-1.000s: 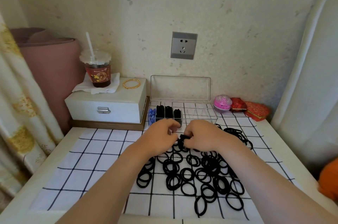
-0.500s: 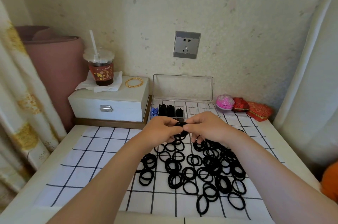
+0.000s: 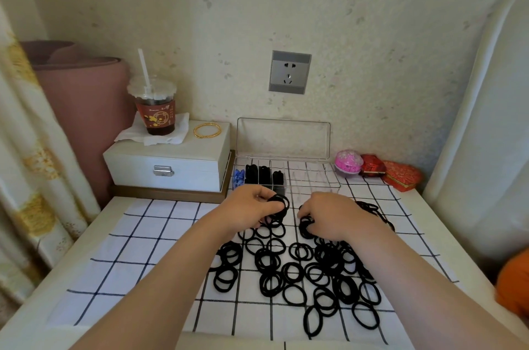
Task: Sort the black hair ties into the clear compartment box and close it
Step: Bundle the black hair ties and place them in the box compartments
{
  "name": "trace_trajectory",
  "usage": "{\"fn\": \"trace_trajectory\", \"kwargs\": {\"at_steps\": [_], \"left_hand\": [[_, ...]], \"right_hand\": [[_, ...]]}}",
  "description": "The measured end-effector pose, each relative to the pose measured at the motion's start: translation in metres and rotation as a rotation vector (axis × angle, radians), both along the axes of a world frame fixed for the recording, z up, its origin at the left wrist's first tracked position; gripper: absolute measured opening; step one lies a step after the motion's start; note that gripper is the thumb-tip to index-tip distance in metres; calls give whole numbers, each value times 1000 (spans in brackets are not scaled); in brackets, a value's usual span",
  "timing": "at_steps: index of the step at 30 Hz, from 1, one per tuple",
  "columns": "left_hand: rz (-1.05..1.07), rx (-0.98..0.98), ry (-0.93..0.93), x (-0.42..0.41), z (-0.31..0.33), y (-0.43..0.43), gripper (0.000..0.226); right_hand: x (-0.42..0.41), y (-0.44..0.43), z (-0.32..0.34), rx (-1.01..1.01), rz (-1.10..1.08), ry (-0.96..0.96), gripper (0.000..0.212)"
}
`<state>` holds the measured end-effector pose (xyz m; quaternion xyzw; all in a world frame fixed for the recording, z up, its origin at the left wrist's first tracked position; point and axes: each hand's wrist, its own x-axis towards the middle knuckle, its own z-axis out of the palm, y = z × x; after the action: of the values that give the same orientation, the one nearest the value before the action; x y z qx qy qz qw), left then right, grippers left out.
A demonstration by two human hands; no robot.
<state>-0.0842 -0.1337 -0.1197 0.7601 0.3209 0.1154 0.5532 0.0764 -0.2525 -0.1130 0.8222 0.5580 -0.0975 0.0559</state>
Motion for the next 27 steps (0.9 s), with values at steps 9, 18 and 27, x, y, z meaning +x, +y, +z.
{"fn": "trace_trajectory", "kwargs": {"at_steps": [9,18,27], "left_hand": [[-13,-148,-38,-1,1,5,26],[112,-15,-52,1,-5,7,16],[106,-258,-140,2,-2,5,30]], "right_hand": [[1,5,-3,48,0,32,16],[-3,7,11,429,-204,639,8],[-22,12,20,509,-274,931,7]]}}
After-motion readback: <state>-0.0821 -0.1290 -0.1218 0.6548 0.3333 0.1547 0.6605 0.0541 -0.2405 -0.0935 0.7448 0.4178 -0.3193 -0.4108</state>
